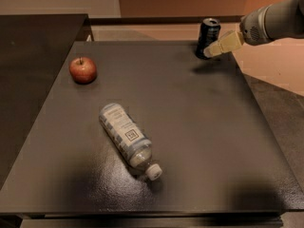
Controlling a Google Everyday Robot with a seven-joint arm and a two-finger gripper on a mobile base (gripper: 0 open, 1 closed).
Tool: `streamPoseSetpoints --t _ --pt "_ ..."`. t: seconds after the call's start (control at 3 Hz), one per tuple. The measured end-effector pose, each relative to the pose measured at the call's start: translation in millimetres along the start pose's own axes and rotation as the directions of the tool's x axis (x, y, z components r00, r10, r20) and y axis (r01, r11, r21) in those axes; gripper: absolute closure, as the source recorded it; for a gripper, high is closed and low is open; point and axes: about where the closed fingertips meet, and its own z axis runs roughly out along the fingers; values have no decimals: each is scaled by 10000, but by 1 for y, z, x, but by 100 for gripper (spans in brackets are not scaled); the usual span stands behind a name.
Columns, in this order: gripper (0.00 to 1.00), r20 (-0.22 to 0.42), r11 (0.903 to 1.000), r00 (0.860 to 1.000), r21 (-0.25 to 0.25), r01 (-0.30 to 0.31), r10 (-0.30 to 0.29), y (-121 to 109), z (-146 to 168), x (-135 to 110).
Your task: Knock pepsi can over
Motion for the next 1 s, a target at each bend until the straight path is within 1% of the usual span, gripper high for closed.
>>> streamPoseSetpoints --t 0.33,0.67,1.0 --pt "0 568 9991 9975 -56 -413 415 -6 18 -1" --pt "0 963 9961 9915 -190 -866 880 -12 35 -1" --pt "0 1191 9939 9868 -193 -1084 1099 -20 47 -4"
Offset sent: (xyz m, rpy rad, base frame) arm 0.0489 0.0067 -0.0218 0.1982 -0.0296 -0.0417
